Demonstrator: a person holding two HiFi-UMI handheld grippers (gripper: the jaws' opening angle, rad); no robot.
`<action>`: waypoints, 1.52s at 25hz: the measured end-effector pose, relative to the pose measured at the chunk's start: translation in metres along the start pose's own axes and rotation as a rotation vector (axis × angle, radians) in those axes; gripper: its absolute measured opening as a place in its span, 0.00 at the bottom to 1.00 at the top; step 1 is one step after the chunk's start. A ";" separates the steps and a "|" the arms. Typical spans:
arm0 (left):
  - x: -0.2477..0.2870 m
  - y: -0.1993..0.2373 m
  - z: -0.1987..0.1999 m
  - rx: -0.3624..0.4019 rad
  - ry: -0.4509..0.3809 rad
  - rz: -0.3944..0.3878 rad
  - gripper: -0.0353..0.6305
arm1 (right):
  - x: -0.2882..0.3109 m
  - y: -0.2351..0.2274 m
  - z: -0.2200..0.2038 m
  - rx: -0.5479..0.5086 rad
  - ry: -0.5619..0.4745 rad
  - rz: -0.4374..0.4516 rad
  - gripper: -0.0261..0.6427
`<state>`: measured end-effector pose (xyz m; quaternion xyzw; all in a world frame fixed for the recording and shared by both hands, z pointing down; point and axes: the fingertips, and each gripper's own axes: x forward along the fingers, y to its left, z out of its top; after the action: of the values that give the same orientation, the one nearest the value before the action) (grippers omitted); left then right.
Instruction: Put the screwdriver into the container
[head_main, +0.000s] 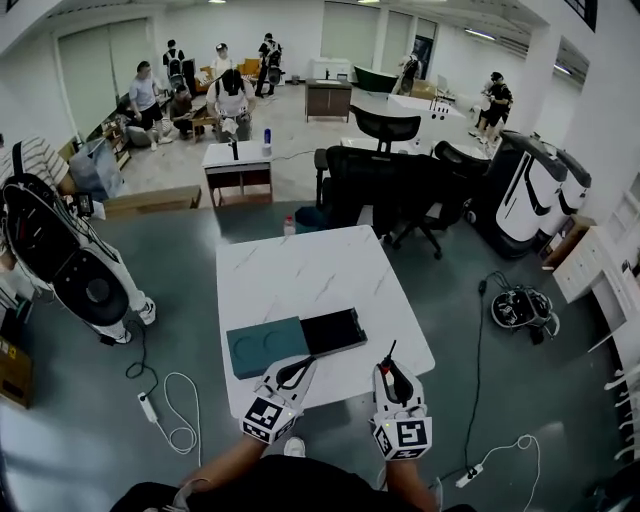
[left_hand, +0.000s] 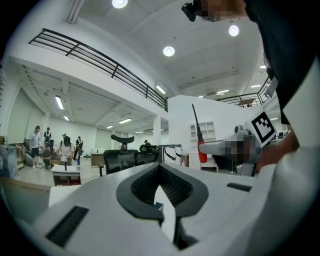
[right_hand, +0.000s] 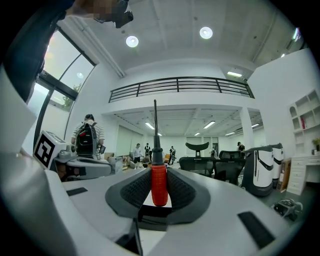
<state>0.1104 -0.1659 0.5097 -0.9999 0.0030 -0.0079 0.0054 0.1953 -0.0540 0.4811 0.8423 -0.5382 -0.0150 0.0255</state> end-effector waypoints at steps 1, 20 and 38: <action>0.000 0.008 -0.001 -0.004 0.008 0.005 0.06 | 0.010 0.002 -0.001 -0.001 0.004 0.008 0.20; 0.067 0.090 -0.021 -0.037 0.028 0.193 0.06 | 0.138 -0.028 -0.032 -0.035 0.054 0.238 0.20; 0.116 0.100 -0.038 -0.058 0.111 0.533 0.06 | 0.205 -0.090 -0.080 -0.013 0.149 0.616 0.20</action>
<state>0.2256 -0.2665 0.5486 -0.9616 0.2668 -0.0611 -0.0216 0.3672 -0.2002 0.5566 0.6384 -0.7644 0.0517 0.0737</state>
